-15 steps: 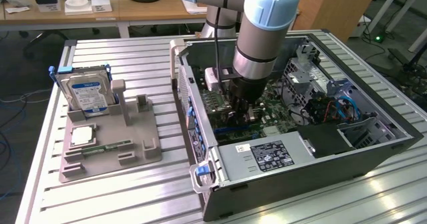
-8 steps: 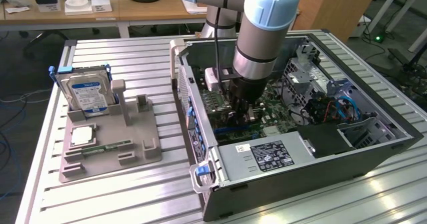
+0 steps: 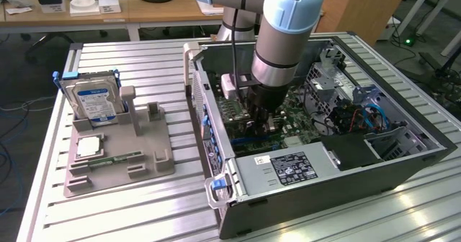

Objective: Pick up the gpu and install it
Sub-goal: 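Insert the gpu into the slot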

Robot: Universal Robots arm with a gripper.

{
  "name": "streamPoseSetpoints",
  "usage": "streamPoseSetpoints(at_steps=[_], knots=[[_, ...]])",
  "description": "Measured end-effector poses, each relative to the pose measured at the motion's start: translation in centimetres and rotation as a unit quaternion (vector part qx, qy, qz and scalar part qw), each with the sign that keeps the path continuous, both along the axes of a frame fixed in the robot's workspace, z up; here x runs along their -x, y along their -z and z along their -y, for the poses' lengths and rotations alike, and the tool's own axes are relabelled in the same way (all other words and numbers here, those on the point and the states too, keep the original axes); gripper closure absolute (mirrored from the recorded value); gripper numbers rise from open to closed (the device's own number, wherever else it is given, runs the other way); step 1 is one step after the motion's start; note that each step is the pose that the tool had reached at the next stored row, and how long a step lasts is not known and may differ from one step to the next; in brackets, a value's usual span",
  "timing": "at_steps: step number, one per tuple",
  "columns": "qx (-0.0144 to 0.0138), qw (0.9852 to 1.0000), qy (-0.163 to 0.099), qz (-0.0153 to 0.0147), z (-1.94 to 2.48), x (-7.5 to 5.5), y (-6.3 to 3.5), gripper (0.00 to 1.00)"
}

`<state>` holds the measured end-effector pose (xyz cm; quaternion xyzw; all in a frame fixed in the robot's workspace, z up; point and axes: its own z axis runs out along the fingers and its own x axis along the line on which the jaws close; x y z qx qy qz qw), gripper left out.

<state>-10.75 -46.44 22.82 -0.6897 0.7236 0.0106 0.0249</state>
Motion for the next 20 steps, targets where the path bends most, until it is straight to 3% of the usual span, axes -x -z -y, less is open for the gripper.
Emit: streamPoseSetpoints(at_steps=[20], knots=[[-0.0001,1.0,0.0,-0.0002,0.0,0.0,0.36,0.72]])
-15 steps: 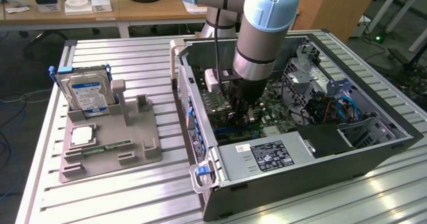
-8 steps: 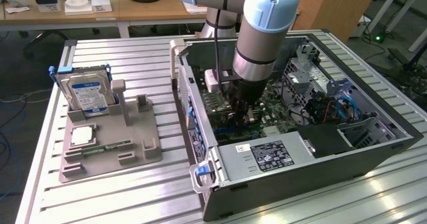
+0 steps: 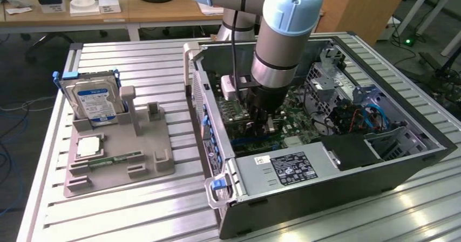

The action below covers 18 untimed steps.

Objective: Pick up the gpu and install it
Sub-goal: 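Insert the gpu into the slot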

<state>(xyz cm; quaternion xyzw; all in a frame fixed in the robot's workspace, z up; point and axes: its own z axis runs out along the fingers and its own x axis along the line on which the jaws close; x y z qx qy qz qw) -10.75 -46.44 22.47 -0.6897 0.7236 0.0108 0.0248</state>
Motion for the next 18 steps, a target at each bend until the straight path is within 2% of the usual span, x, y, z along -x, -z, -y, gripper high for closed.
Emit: streamPoseSetpoints(at_steps=[18], knots=[[0.0003,1.0,0.0,-0.0007,0.0,0.12,0.07,0.72]])
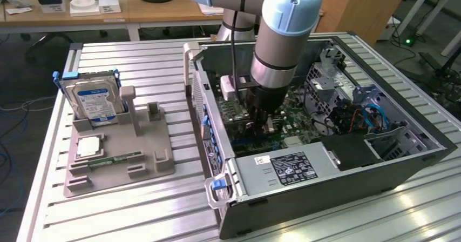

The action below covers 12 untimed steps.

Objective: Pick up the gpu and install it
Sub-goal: 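Insert the gpu into the slot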

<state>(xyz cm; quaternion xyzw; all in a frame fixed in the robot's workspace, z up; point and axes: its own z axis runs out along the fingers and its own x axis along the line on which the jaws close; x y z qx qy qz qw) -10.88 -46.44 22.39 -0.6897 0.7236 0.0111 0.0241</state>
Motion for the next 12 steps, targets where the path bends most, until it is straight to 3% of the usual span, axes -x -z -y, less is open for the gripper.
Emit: streamPoseSetpoints(at_steps=[12], knots=[[-0.0005,1.0,0.0,0.0003,-0.01,0.0,0.12,0.72]])
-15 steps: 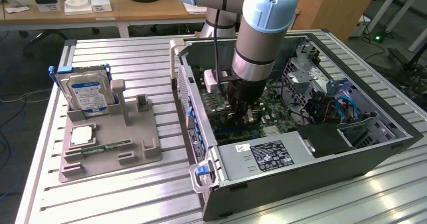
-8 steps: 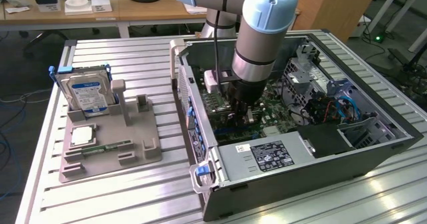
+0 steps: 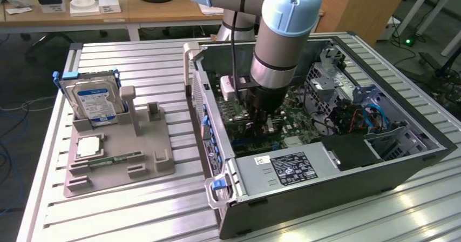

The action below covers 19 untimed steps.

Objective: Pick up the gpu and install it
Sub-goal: 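Insert the gpu into the slot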

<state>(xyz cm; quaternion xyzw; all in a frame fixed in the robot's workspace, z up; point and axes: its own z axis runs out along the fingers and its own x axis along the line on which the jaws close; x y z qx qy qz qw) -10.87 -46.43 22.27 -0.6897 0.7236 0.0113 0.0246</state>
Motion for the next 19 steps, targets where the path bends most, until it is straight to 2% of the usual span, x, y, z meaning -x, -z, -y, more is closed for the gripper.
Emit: streamPoseSetpoints(at_steps=[6,19], knots=[[0.0005,1.0,0.0,-0.0015,0.01,0.0,-0.29,0.72],[0.0005,1.0,-0.004,-0.0015,0.01,-0.04,-0.28,0.72]])
